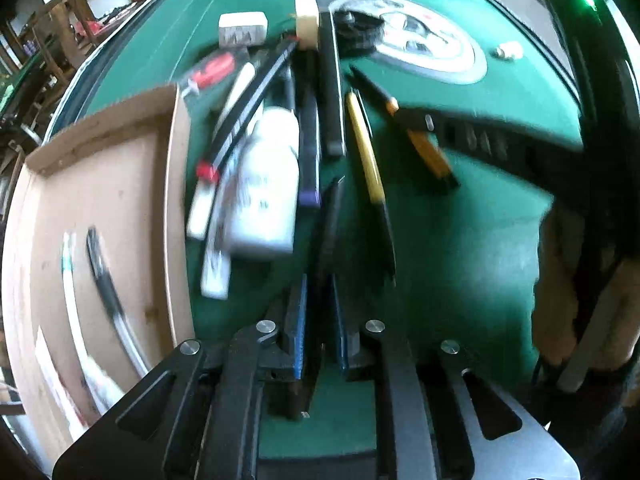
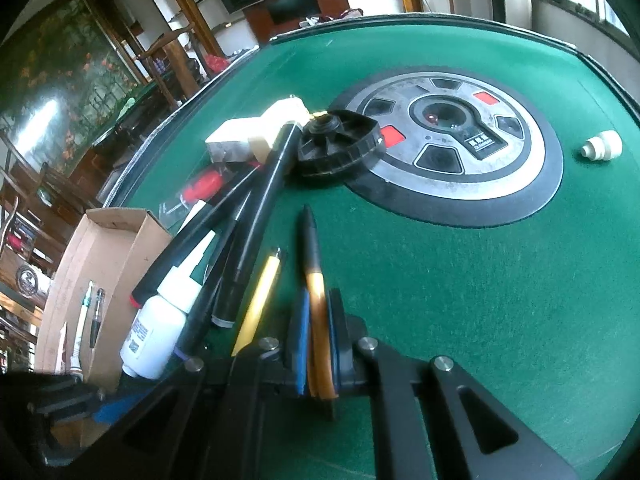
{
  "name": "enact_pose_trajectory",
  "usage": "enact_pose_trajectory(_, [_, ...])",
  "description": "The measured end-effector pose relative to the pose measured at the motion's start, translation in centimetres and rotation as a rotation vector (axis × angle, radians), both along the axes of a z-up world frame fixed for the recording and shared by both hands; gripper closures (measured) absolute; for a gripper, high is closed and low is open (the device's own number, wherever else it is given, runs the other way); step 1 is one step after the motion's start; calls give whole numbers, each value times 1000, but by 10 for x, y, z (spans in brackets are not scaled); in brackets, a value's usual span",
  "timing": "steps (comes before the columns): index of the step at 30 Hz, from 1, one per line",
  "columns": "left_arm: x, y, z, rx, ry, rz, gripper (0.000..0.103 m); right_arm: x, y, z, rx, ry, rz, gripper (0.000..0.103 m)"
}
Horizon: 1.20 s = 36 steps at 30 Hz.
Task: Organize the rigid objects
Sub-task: 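Grasp a black pen with the left gripper while the right holds the yellow pen, then carry both pens into the cardboard tray and open both grippers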
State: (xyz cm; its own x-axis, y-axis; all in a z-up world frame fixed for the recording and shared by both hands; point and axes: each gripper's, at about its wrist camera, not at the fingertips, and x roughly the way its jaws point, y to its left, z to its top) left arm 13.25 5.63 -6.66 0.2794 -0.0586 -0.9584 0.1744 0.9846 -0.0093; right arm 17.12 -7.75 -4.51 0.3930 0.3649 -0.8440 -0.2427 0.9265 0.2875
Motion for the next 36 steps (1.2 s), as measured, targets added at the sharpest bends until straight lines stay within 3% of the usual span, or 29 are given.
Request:
enact_pose_trajectory(6, [-19, -12, 0, 45, -56, 1, 90, -2, 0, 0, -11, -11, 1, 97])
enact_pose_trajectory(13, [-28, 0, 4, -31, -104, 74, 91, -31, -23, 3, 29, 34, -16, 97])
enact_pose_trajectory(18, [-40, 21, 7, -233, -83, 137, 94, -68, -23, 6, -14, 16, -27, 97])
enact_pose_trajectory(20, [-46, 34, 10, -323, -79, 165, 94, -74, -22, 7, 22, 18, -32, 97])
enact_pose_trajectory(28, [-87, 91, 53, -526, -139, 262, 94, -99, 13, 43, 104, -75, 39, 97])
enact_pose_trajectory(31, [-103, 118, 77, -547, -178, 303, 94, -104, 35, 54, 171, -78, 103, 97])
enact_pose_trajectory(36, [-114, 158, 99, -479, -222, 381, 94, -109, 85, 66, 221, -84, 208, 97])
